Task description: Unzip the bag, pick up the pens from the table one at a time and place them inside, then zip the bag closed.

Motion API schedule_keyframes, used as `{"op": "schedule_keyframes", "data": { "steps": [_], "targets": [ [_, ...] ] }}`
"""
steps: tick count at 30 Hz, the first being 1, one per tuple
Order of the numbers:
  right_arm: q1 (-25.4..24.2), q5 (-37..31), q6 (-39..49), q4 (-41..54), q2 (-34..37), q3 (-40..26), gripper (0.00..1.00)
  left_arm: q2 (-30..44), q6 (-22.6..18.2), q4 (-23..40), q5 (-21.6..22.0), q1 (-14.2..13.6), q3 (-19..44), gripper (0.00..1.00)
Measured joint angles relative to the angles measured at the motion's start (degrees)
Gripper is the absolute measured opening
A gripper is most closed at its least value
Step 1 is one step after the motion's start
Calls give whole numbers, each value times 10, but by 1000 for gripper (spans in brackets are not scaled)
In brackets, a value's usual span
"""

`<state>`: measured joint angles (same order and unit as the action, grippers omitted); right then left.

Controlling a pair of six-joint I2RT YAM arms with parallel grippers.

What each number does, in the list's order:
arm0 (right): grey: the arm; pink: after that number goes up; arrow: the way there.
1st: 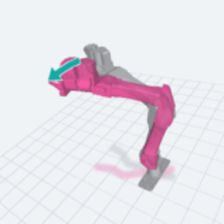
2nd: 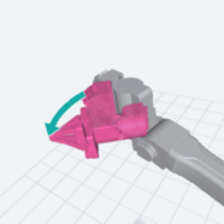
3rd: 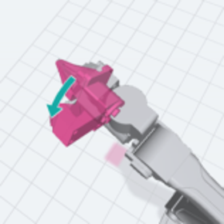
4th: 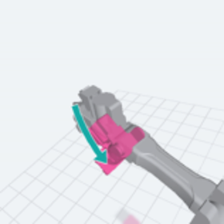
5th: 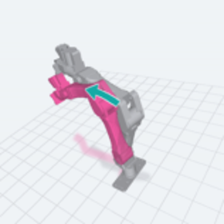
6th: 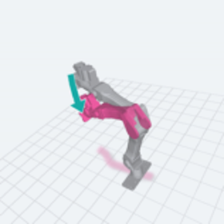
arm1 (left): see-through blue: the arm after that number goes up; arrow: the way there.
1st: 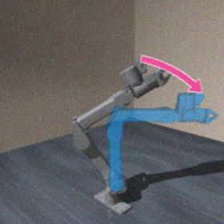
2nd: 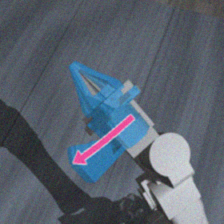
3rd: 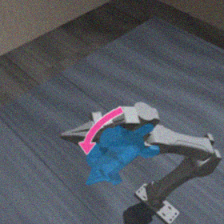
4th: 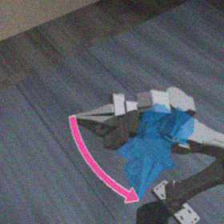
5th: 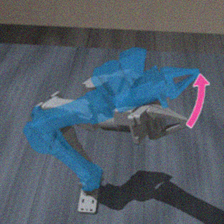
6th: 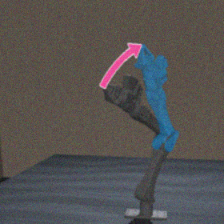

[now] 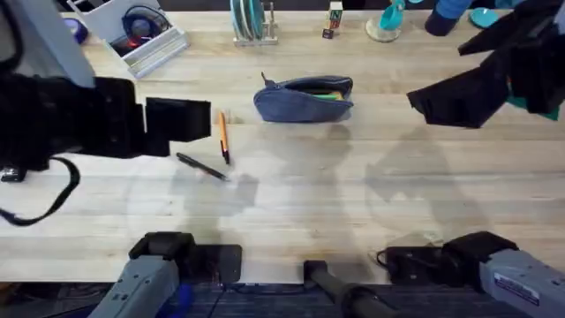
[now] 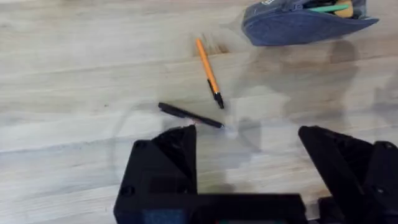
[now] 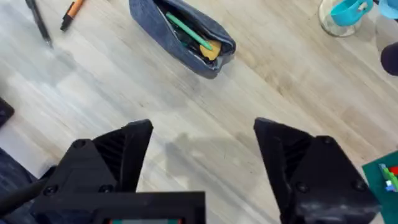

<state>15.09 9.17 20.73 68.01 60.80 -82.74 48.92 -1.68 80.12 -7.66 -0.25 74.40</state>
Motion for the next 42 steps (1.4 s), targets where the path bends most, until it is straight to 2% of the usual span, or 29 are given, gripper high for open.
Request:
{"op": "schedule_keyframes", "data": {
  "steps": [8,11,14,17,18,23,28,34,42],
  "targets": [
    [0,0,-1,0,0,0,998,18,25,-2,0,0,-3,995],
    [0,0,-2,0,0,0,998,24,59,-2,5,0,-3,995],
    [0,0,-2,0,0,0,996,32,125,2,33,0,-3,995],
    [0,0,-2,0,0,0,997,42,208,12,72,0,-3,995],
    [0,0,-2,0,0,0,997,44,291,33,107,0,-3,995],
    [0,0,-2,0,0,0,997,43,397,52,148,0,-12,995],
    [0,0,-2,0,0,0,998,44,485,52,160,0,-42,993],
    [0,0,-2,0,0,0,997,47,532,36,165,0,-83,994],
    [0,0,-2,8,0,0,997,91,545,5,157,0,-95,993]
  ]
}}
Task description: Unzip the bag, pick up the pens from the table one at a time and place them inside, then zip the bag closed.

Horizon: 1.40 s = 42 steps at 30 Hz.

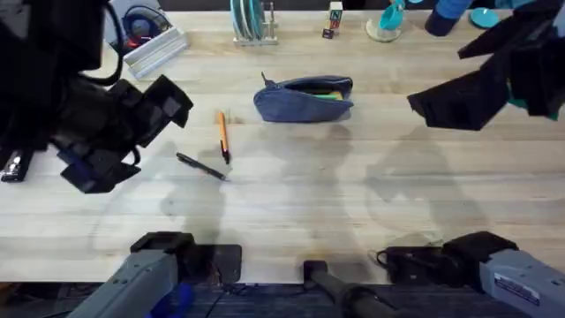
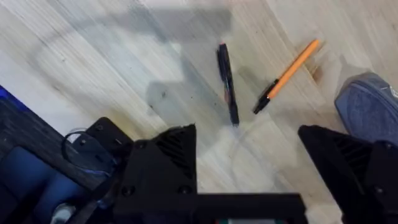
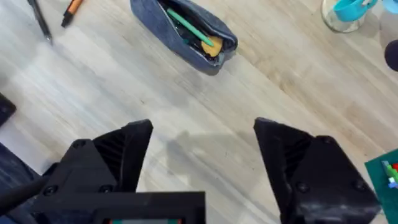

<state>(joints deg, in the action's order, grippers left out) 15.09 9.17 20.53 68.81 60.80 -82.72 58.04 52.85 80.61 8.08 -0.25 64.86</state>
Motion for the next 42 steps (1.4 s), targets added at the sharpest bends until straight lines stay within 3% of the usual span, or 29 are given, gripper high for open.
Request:
{"op": "schedule_keyframes", "data": {
  "steps": [9,18,24,34,42],
  "targets": [
    [0,0,0,1,0,0,997,65,3,-33,-25,0,-10,992],
    [0,0,0,2,0,0,997,65,4,-136,-83,0,-128,993],
    [0,0,0,3,0,0,996,68,7,-165,-96,2,-185,992],
    [0,0,0,3,1,0,998,71,6,-217,-101,41,-240,996],
    [0,0,0,3,18,0,997,77,-17,-248,-116,62,-261,990]
  ]
}}
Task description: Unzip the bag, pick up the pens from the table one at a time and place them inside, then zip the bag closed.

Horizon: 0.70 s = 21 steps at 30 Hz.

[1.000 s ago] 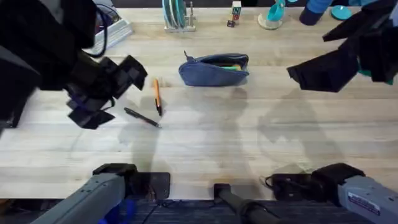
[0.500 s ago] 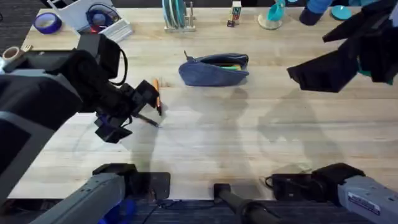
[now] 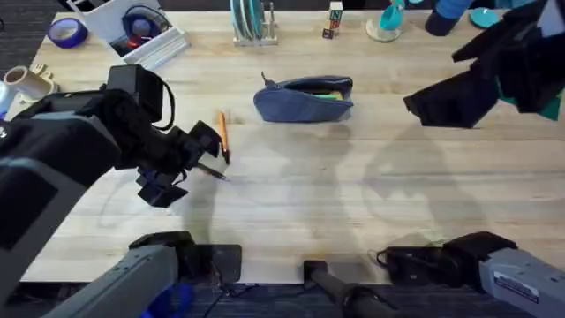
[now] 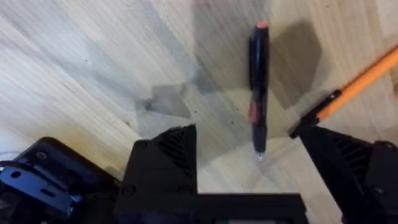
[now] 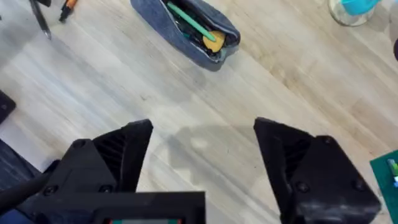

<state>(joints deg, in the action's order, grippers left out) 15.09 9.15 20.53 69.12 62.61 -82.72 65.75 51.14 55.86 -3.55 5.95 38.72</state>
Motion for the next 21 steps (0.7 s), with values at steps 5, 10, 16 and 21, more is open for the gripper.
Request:
{"op": "schedule_keyframes", "data": {
  "steps": [5,10,16,21],
  "targets": [
    [0,0,0,0,1,0,998,46,-20,-12,-10,13,0,991],
    [0,0,0,1,1,0,997,89,-32,-17,-11,18,10,977],
    [0,0,0,1,1,0,997,104,-36,-16,-10,19,18,908],
    [0,0,0,1,1,0,997,104,-41,-20,-12,19,18,637]
  ]
}}
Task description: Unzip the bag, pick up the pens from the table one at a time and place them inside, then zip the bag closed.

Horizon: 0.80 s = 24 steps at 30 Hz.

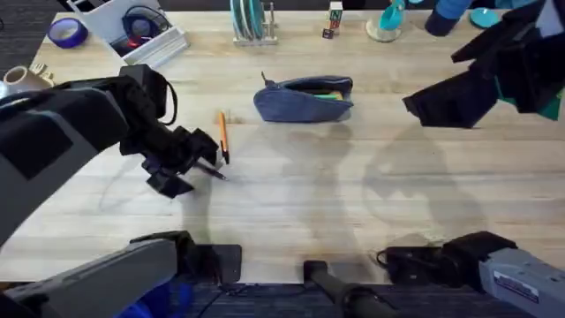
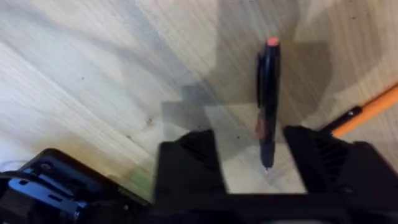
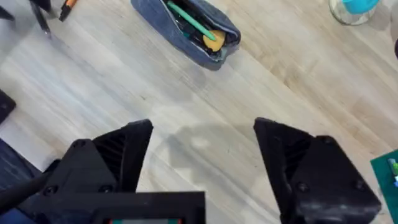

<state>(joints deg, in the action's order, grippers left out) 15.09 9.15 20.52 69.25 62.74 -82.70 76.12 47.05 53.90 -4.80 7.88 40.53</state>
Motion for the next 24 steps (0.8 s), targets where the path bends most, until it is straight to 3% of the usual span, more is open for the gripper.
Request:
{"op": "schedule_keyframes", "data": {
  "steps": [5,8,24],
  "targets": [
    [0,0,0,0,0,0,997,0,-2,-10,-10,0,1,217],
    [0,0,0,0,0,0,998,1,-3,-19,-17,0,2,57],
    [0,0,0,0,0,0,997,0,-3,-20,-18,2,2,43]
  ]
}}
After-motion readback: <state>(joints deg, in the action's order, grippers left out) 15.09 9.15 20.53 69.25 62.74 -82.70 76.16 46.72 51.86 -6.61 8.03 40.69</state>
